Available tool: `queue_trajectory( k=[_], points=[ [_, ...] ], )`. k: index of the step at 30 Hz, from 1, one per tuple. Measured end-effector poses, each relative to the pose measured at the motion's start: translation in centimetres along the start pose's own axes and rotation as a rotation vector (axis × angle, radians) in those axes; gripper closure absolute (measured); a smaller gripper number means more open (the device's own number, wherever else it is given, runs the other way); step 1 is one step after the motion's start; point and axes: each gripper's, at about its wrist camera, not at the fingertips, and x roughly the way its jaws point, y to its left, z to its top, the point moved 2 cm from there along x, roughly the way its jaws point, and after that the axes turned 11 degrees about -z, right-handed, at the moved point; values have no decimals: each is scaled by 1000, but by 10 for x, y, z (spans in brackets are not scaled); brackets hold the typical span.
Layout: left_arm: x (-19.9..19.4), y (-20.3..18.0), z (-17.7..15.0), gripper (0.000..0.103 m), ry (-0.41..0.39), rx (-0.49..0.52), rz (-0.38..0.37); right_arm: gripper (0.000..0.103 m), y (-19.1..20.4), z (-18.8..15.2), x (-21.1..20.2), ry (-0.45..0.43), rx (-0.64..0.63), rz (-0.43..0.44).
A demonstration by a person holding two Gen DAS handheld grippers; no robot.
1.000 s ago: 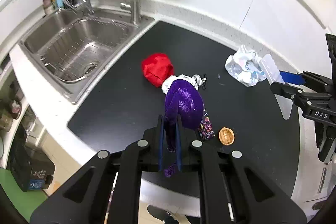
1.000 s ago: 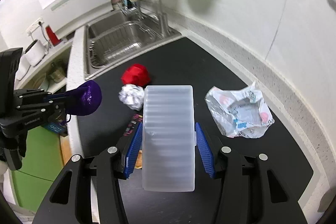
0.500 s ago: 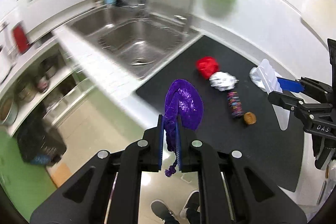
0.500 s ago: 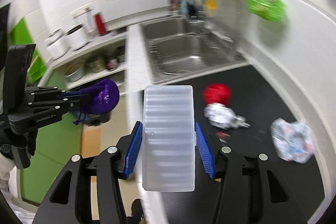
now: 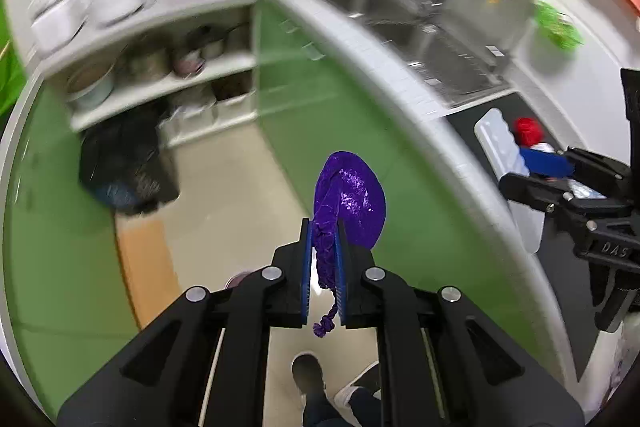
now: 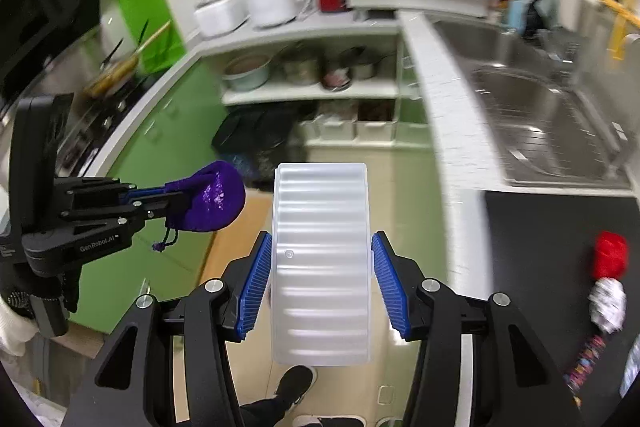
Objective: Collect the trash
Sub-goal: 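Carry the purple pouch and clear lid over the pink wastebasket, then open the left tool to drop the pouch while the right tool drops the lid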
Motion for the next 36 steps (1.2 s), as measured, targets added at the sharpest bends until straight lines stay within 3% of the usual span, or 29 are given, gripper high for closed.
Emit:
queue_trajectory(
  k=[3,9,13,21,24,26,28,31,36],
  points=[
    [11,35,-20,93,13,-54,18,53,30,0,38,41,-56,24],
    [72,110,-71,93,80,-157,50,53,77,-17,135,124,-143,57],
    [137,157,-114,93,138,-213,61,53,97,-45,204,170,-177,69],
    [262,222,-186,93,217,-266,71,53,97,-110,307,255,-195,72],
    [290,231,-197,79,214,-261,90,53,92,-126,330,280,-192,68],
    [301,237,-200,32,207,-256,108,53,90,-134,344,294,-193,63],
    [310,243,-203,12,194,-262,118,53,88,-140,355,303,-190,60],
    [317,250,-207,3,200,-288,113,53,90,-142,363,305,-197,60],
    [304,261,-206,3,194,-315,121,53,103,-143,373,314,-216,78]
  ],
)
